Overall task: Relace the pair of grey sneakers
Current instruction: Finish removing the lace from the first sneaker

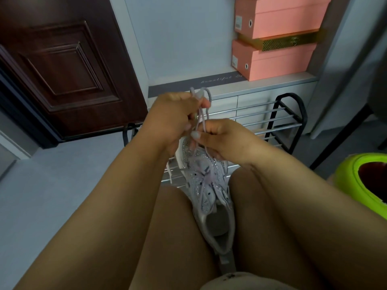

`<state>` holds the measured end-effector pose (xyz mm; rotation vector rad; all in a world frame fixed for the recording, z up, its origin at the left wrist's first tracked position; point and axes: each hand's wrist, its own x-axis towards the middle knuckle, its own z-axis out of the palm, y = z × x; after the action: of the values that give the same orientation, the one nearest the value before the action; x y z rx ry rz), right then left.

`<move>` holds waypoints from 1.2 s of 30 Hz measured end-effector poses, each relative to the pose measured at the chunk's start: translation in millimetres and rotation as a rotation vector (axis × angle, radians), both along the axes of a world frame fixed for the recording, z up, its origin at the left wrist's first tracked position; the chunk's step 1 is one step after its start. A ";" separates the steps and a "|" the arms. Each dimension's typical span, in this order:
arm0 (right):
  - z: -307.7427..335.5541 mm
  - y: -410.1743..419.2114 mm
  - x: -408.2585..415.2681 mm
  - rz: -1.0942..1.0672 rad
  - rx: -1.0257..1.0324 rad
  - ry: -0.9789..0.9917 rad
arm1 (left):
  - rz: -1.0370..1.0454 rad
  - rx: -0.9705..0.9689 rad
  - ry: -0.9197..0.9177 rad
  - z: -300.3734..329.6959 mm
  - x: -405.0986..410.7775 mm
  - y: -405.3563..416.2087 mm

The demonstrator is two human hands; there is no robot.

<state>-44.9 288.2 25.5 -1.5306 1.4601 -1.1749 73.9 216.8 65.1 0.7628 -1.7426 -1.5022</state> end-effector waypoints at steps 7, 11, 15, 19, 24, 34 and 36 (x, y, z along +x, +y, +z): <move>28.3 -13.3 -11.8 -0.168 -0.103 -0.634 | -0.021 -0.031 -0.200 -11.6 9.1 -4.0; 38.4 -23.2 -12.1 -0.161 -0.109 -0.777 | -0.210 -0.181 -0.354 -31.2 11.1 13.1; 30.3 -23.7 -14.1 -0.182 -0.045 -0.783 | -0.099 -0.108 -0.241 -27.6 8.7 10.4; 10.6 -8.1 -18.5 -0.010 0.117 -0.376 | -0.011 -0.019 -0.073 -2.8 6.0 -4.4; -1.1 -3.9 -4.6 -0.001 0.046 0.053 | -0.010 -0.011 -0.017 10.7 -7.3 -8.3; 27.4 -19.9 -16.5 -0.215 -0.088 -0.538 | -0.230 -0.147 -0.330 -26.6 6.6 6.1; 25.6 -20.7 -15.6 -0.216 -0.085 -0.599 | -0.161 -0.178 -0.307 -28.1 3.8 5.8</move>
<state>-60.5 267.5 51.0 -0.9557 1.1876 -1.6634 77.8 222.5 37.0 0.8090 -2.1800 -1.3616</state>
